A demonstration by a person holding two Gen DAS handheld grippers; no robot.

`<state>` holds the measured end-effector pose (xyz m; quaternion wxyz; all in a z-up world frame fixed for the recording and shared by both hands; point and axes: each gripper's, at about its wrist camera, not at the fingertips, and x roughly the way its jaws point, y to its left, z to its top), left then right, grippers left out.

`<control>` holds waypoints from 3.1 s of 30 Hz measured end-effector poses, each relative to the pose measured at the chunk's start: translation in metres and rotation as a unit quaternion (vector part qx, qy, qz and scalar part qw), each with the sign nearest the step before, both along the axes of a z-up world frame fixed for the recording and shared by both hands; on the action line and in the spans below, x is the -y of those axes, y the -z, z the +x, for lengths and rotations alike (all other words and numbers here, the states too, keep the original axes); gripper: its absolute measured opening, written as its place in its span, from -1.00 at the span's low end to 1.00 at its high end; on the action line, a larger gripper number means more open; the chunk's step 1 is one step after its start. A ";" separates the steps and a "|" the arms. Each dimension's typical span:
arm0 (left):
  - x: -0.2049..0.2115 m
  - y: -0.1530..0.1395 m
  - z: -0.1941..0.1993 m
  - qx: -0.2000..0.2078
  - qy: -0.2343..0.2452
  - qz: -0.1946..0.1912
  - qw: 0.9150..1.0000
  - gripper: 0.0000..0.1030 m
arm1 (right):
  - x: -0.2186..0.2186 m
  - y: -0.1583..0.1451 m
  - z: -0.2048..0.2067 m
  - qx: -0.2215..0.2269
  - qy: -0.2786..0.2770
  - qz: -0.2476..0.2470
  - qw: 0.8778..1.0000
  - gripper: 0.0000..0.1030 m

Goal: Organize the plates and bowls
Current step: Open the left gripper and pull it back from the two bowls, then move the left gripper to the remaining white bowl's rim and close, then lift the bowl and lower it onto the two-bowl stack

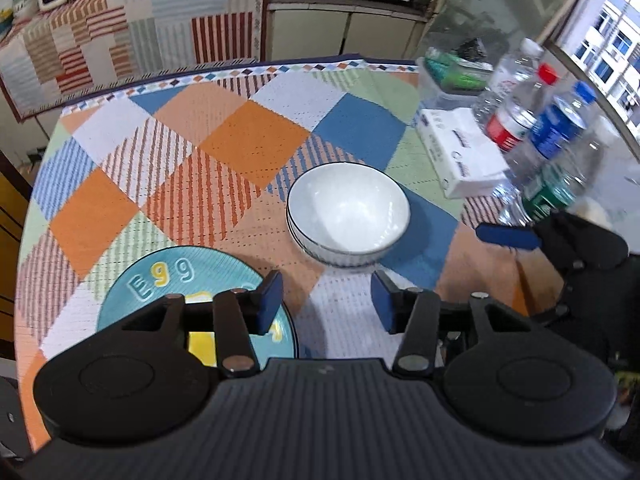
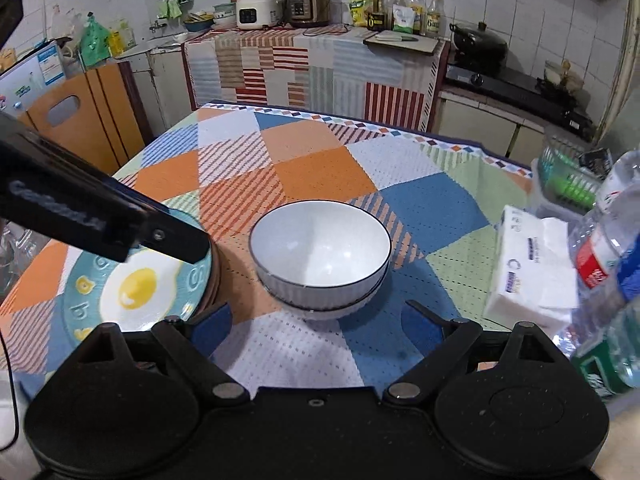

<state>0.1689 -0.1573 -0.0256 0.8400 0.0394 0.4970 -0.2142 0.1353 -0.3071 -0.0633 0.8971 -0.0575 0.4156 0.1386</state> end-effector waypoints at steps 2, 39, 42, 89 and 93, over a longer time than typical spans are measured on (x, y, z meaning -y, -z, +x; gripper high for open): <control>-0.003 -0.008 -0.012 -0.001 0.010 0.003 1.000 0.00 | -0.002 -0.009 -0.011 0.005 -0.007 -0.010 1.000 0.82; -0.056 0.077 -0.100 -0.143 0.085 0.000 0.986 0.20 | -0.043 0.043 -0.141 -0.055 -0.136 -0.019 0.989 0.83; -0.045 0.085 -0.099 -0.152 0.095 0.011 0.984 0.20 | -0.048 0.060 -0.136 -0.069 -0.140 -0.020 0.987 0.83; -0.023 0.037 -0.075 -0.037 0.071 0.028 0.996 -0.43 | -0.046 0.029 -0.100 0.016 -0.096 0.051 0.994 0.82; -0.022 0.022 -0.063 -0.019 0.061 0.020 0.998 -0.43 | -0.043 0.019 -0.090 0.043 -0.094 0.047 0.994 0.82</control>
